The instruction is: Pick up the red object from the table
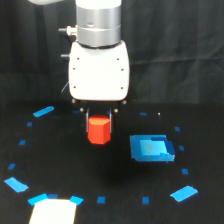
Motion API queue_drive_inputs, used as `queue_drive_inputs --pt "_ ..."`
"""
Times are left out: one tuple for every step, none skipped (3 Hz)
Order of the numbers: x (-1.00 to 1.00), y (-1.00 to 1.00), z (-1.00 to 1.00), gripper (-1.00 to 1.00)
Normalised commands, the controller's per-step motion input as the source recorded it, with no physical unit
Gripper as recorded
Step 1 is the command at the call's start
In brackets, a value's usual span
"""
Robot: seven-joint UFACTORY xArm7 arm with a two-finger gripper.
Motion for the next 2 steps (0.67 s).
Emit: queue_drive_inputs --pt "0.1 -0.34 0.21 -1.0" --pt "-0.02 0.23 0.41 -1.0"
